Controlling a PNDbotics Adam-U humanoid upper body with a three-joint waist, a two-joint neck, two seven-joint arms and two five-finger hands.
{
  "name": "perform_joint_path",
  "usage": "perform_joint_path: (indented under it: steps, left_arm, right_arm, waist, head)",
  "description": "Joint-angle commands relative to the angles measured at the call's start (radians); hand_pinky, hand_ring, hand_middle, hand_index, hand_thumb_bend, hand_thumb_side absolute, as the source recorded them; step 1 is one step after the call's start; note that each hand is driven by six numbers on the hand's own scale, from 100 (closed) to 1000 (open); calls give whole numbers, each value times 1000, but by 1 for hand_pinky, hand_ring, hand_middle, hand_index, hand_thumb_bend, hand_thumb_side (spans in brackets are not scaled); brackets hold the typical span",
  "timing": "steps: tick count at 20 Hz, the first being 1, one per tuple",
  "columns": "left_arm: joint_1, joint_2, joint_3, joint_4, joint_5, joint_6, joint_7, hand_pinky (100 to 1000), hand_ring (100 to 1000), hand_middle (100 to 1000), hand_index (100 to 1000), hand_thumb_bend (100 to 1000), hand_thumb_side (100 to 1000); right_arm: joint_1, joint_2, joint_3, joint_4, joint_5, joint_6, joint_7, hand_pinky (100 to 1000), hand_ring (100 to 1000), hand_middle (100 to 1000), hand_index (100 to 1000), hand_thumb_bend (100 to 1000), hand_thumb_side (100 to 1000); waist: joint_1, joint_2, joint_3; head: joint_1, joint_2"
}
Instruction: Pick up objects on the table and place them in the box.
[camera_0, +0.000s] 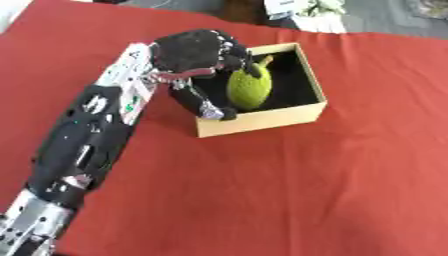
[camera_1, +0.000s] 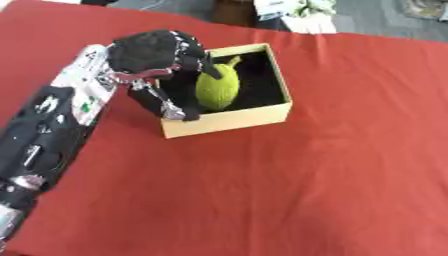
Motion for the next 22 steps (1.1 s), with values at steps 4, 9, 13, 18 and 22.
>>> perform_joint_path:
  steps: [4,9,13,18,22]
  left_arm:
    - [-16,8,39,-7,-13,47,35,808,858,858,970,542,780]
    - [-18,16,65,-26,21,94,90,775,813,807,941,465,705]
    - [-9,44,130,-99,78,151,148,770,782,771,914,434,710]
    - [66,127,236,-223,155,228,226,770,758,744,881,444,720]
    - [158,207,299,-319,214,287,285,759,737,722,868,450,716]
  right_arm:
    - [-8,-7,-3,-21,1,-1,-4,728,859,552,522,100,619]
    - [-8,-6,-3,-21,2,-3,-3,728,859,552,522,100,619]
    - [-4,-14,-8,-21,6,-1,-7,729,858,553,522,100,619]
    - [2,-43,-19,-21,18,11,-12,730,856,554,524,100,618]
    - [6,-68,-30,-21,29,24,-16,731,854,554,524,100,617]
  waist:
    - [2,-25,3]
    - [2,-27,5]
    - [6,-29,13]
    - [16,-30,40]
    - [17,-29,68]
  head:
    - [-1,0]
    - [0,-5]
    - [-14,2]
    - [-64,14]
    - [-107,14]
